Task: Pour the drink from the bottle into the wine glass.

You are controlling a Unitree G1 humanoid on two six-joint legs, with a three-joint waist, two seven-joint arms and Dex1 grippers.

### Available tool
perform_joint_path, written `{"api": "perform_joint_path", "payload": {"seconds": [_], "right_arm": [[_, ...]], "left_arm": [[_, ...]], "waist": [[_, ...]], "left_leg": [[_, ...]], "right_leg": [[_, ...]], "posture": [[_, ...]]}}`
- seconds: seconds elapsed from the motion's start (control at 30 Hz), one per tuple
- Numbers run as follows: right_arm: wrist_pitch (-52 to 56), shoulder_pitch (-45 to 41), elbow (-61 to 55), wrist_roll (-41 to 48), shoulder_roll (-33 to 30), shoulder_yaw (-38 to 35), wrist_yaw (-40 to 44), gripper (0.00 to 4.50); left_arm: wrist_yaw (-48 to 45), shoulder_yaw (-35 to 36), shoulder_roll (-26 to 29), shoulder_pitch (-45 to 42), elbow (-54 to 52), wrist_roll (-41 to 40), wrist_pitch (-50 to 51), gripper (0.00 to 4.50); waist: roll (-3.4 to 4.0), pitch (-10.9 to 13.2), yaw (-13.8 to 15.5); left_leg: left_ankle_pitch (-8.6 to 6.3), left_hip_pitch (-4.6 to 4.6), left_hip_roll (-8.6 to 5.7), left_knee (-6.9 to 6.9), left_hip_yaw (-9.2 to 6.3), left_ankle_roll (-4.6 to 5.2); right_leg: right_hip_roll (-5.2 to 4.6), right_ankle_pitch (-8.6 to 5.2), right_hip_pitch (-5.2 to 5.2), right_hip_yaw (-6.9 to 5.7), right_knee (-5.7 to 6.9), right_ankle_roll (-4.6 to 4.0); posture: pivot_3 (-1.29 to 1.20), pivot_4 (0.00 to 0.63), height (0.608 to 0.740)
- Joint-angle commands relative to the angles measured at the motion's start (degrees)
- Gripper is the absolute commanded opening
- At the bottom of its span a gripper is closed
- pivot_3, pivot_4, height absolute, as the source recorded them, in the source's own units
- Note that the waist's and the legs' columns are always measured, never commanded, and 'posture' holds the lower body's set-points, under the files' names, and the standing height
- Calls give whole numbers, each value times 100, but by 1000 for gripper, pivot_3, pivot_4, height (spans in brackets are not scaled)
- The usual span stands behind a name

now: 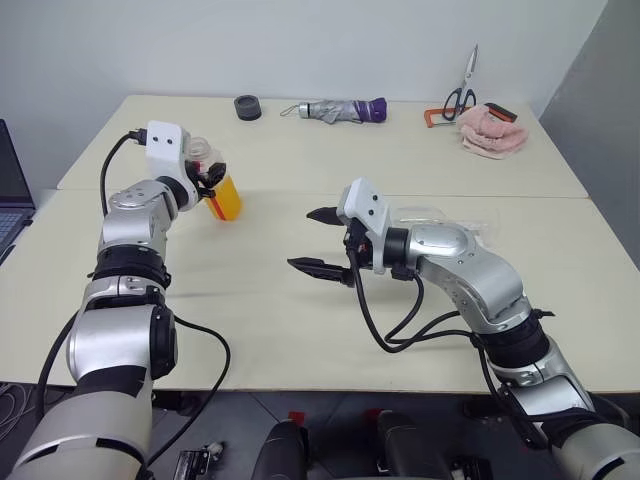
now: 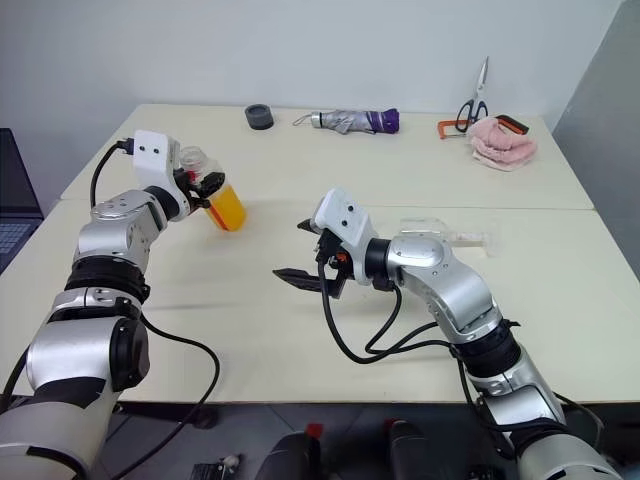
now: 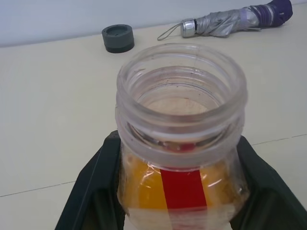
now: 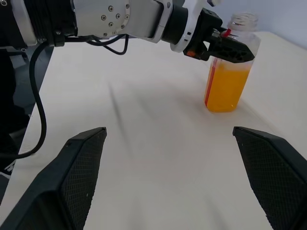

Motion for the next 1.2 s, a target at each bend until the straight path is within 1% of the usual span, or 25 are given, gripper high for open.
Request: {"api": "perform_joint_path", "payload": {"seconds": [0.03,0.1,0.13,0.17,0.43,0.57,0.7,0.8,0.93,1.07,1.2], "right_arm": [[-65,-77,-167,4,33,-123,3,4500],[-72,-67,-171,-3,39,-122,-6,4500],[-78,-64,-172,-7,41,-121,-10,4500],[-86,-64,-167,-10,48,-123,-14,4500],[-98,-21,-215,-33,27,-117,-21,4500],[-192,135,-333,-150,-77,-74,-59,4500],[-461,460,-591,-400,-246,-81,-164,4500],[-877,798,-814,-689,-393,-102,-296,4500],[-1293,1311,-1133,-856,-488,-271,-489,4500],[-1448,1886,-1520,-880,-624,-590,-619,4500],[-1626,2368,-1733,-1201,-897,-881,-850,4500]], "left_arm": [[128,28,52,-29,150,132,-101,3394],[138,47,49,-39,185,146,-144,4036],[128,52,48,-43,197,156,-170,4302],[117,56,47,-45,206,162,-194,4466],[51,79,49,37,156,154,-393,4466],[69,102,14,297,-53,133,-628,4466],[116,154,-30,745,-486,106,-949,4466],[175,233,-81,1179,-909,61,-1210,4466],[356,385,-181,1916,-1666,0,-1469,4466],[594,681,-420,2917,-2904,-254,-1304,4466],[697,774,-571,3712,-4059,-359,-1228,4466]], "waist": [[0,0,-4],[0,0,-1],[0,0,1],[0,0,5],[0,0,11],[0,0,10],[-1,0,31],[-1,0,38],[-1,-1,38],[-2,-1,46],[-3,-1,62]], "left_leg": [[0,0,-1,0,0,0],[0,-6,0,0,-3,0],[0,-7,0,0,-3,0],[0,-9,-1,0,-2,0],[0,-9,-5,-3,0,0],[0,-9,-5,-4,1,0],[0,-11,-5,-3,1,0],[0,-11,-6,-4,2,0],[0,-9,-4,-5,3,-1],[0,-9,-2,-4,3,-1],[0,-7,-3,-3,1,-2]], "right_leg": [[0,0,0,0,0,0],[0,0,-4,-4,-1,0],[0,0,-4,-4,-2,0],[-2,0,-5,-4,-3,0],[-8,0,-5,-4,-6,0],[-8,0,-5,-3,-7,0],[-11,0,-5,-4,-7,0],[-15,0,-6,-3,-7,0],[-16,0,-5,-1,-7,0],[-22,0,-4,1,-7,0],[-42,0,-2,-3,-7,0]], "posture": [[0,150,740],[0,150,740],[0,150,740],[0,150,740],[0,150,740],[0,150,740],[0,150,740],[0,150,740],[0,150,740],[0,150,740],[0,150,740]]}}
